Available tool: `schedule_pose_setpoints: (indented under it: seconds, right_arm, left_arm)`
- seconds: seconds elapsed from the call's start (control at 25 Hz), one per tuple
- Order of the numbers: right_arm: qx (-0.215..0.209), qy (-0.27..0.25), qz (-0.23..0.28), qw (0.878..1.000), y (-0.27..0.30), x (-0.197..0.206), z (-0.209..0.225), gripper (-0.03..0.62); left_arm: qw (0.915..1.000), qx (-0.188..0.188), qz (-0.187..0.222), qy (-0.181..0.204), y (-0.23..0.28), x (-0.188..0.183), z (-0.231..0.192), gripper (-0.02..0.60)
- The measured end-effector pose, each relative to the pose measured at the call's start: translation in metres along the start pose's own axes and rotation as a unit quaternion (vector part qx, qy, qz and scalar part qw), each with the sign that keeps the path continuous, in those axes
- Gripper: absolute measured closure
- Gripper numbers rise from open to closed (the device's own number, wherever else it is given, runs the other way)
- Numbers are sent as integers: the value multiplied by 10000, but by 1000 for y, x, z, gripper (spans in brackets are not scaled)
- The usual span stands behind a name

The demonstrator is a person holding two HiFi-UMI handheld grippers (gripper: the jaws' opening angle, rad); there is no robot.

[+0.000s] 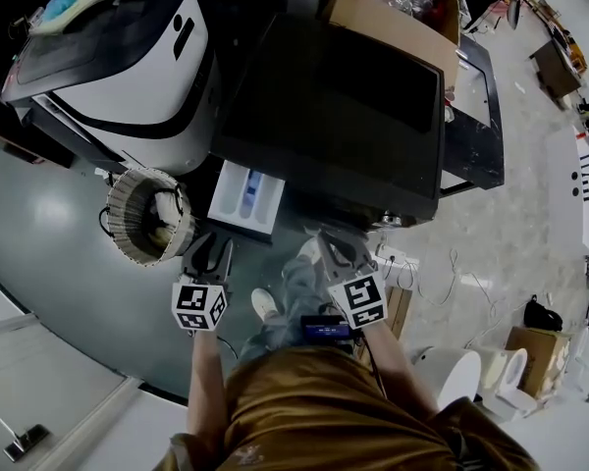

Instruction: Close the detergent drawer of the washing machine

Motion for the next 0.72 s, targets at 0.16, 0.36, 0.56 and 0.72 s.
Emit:
schedule_pose_setpoints:
  seconds: [0.16,0.36,0.56,0.72]
  right_arm:
    - [-83,2,-66,9999,4,4,-3,582]
    - [-165,-8,-148,9998,9,10,-5,582]
    - [-235,10,-198,9995,11,14,-4,582]
    - [-273,15,-246,9993,13,17,-3,582]
  left_arm:
    - [9999,9,-111,27,4,7,-1,440]
    - [9997,4,-245,90,8,16,-1,434]
    - [9994,-14,-327,86,11,22,2,434]
    - [9994,-42,-348,77,12,25,3,434]
Point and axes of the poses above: the fingertips, and each gripper's own axes: y forward along the fingers, z to its right, x out of its underside, the point moved 2 cm from there along -y, backward along the fingers, and after that the axes turned 9 degrees about x, right-handed, at the moved point
